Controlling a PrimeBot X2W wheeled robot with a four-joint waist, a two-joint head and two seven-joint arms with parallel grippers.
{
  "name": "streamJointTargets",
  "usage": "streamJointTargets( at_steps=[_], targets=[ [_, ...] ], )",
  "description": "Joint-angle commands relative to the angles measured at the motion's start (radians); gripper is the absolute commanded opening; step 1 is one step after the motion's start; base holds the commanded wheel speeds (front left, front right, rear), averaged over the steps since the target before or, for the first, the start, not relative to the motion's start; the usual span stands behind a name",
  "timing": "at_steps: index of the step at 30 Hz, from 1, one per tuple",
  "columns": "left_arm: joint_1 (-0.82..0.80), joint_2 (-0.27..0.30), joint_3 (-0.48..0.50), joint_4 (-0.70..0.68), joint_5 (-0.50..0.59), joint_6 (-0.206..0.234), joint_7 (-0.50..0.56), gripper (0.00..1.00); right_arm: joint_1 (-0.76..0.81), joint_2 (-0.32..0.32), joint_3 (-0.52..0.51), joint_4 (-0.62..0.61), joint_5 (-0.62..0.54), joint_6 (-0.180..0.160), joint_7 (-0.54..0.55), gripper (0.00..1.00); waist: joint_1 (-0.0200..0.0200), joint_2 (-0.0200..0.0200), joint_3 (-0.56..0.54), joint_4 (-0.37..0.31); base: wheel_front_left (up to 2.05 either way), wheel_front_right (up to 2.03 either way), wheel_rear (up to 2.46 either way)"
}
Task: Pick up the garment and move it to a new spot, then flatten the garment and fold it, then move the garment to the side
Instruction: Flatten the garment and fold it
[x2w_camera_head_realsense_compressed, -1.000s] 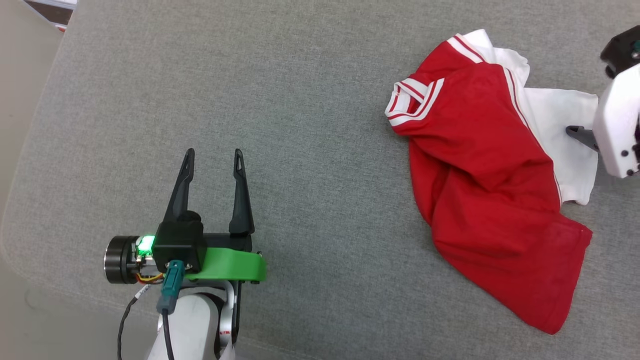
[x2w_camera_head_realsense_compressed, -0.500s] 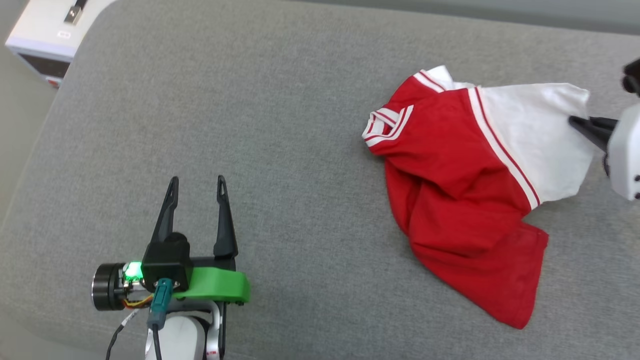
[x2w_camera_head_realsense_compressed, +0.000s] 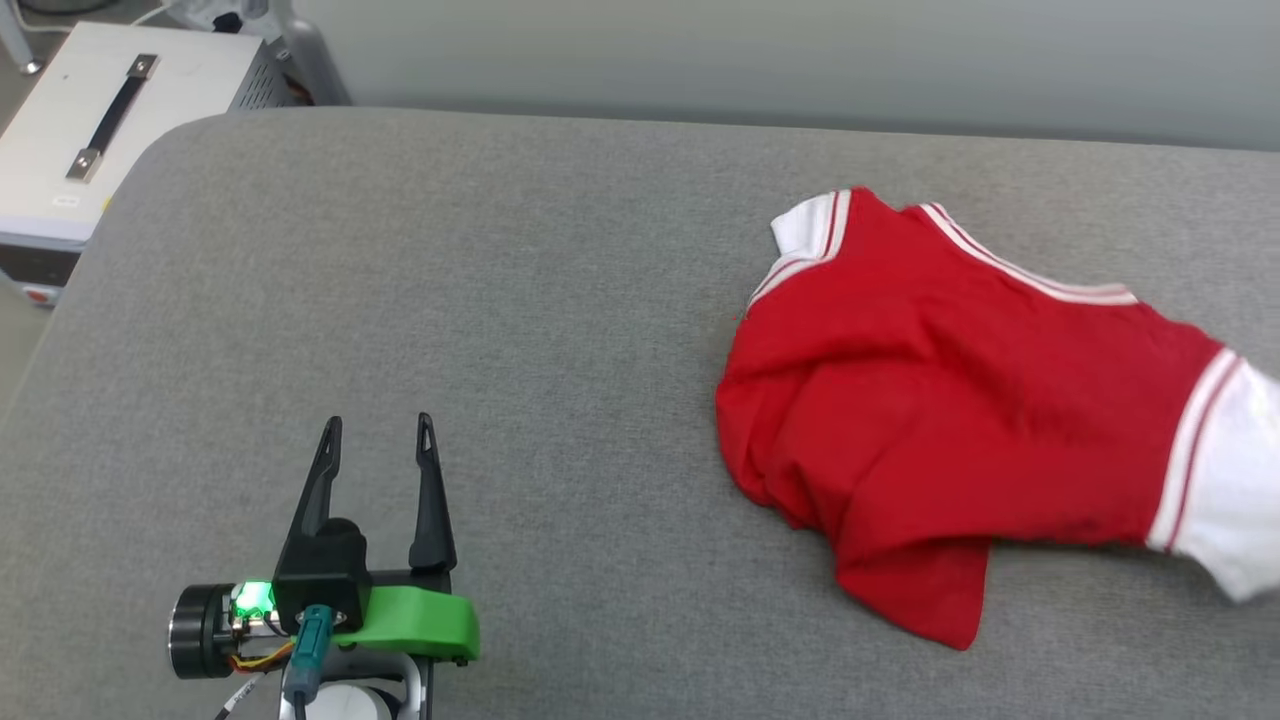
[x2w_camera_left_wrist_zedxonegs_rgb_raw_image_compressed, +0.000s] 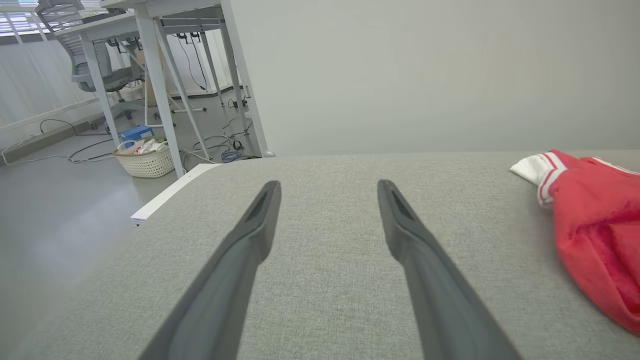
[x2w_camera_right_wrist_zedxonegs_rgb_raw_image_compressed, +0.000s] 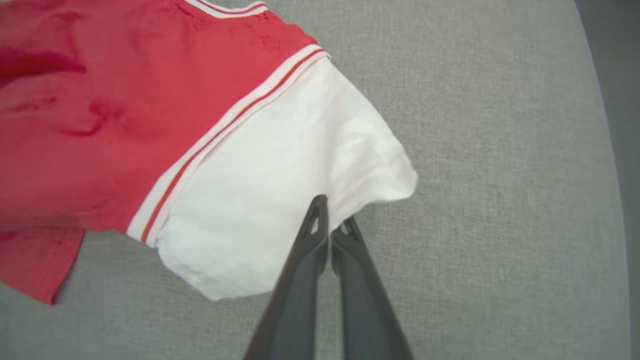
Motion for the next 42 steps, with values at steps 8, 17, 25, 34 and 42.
streamJointTargets(
  at_steps=[8, 17, 25, 34, 42],
  targets=[
    [0.011, 0.008, -0.004, 0.000, 0.011, -0.009, -0.006, 1.00, 0.284, 0.114, -0.115, 0.127, 0.032, 0.000, -0.029, 0.00, 0.0001, -0.0001, -0.014, -0.024, 0.00, 0.00, 0.00],
    [0.008, 0.011, -0.001, 0.007, 0.012, -0.010, -0.006, 1.00, 0.303, 0.211, -0.180, 0.175, -0.068, 0.000, -0.071, 1.00, 0.0001, -0.0001, -0.015, -0.027, 0.00, 0.00, 0.00],
    [0.016, 0.017, 0.004, 0.015, 0.010, -0.012, -0.006, 1.00, 0.234, 0.255, -0.364, 0.075, -0.305, 0.000, -0.275, 1.00, 0.0001, -0.0001, -0.043, -0.033, 0.00, 0.00, 0.00],
    [0.005, 0.026, 0.003, 0.013, 0.010, -0.023, -0.006, 1.00, 0.193, 0.525, -0.600, -0.189, -0.655, 0.000, -0.352, 1.00, 0.0001, -0.0001, -0.050, -0.033, 0.00, 0.00, 0.00],
    [-0.035, 0.038, 0.000, 0.011, 0.008, -0.044, -0.006, 1.00, 0.205, 0.713, -0.662, -0.449, -0.821, 0.000, -0.283, 1.00, 0.0001, -0.0001, -0.045, -0.027, 0.00, 0.00, 0.00]
  ],
)
